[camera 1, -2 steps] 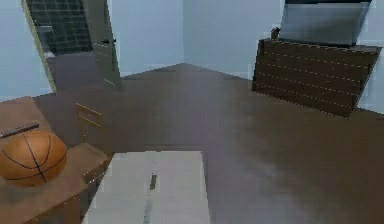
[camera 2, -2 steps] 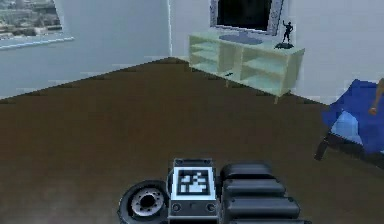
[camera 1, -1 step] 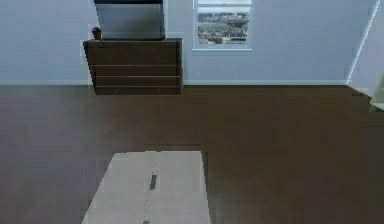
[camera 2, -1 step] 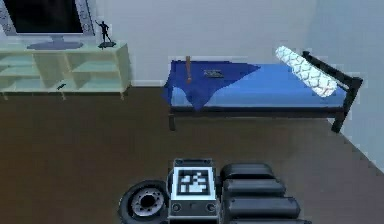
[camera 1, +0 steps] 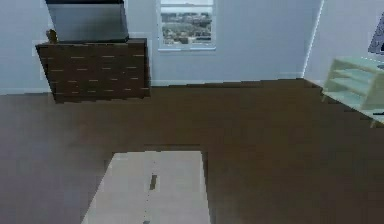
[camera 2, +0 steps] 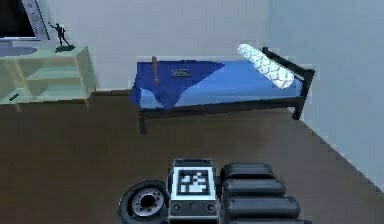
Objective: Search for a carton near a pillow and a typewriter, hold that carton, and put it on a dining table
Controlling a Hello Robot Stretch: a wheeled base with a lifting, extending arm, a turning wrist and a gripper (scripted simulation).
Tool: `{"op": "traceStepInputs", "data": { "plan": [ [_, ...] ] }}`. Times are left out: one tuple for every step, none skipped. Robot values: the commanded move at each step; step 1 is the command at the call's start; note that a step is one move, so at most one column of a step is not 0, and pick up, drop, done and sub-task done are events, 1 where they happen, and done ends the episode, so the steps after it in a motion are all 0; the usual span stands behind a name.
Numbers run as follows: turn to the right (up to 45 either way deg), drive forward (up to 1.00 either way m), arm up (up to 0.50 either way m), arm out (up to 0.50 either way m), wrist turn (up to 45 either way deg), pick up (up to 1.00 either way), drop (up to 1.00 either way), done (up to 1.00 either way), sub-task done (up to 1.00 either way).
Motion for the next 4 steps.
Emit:
{"op": "traceStepInputs", "data": {
  "plan": [
    [0.0,0.05,0.00,0.00,0.0,0.00,0.00,0.00,0.00],
    [-45.0,0.00,0.00,0.00,0.0,0.00,0.00,0.00,0.00],
    [-15.0,0.00,0.00,0.00,0.0,0.00,0.00,0.00,0.00],
    [0.0,1.00,0.00,0.00,0.0,0.00,0.00,0.00,0.00]
  ]
}}
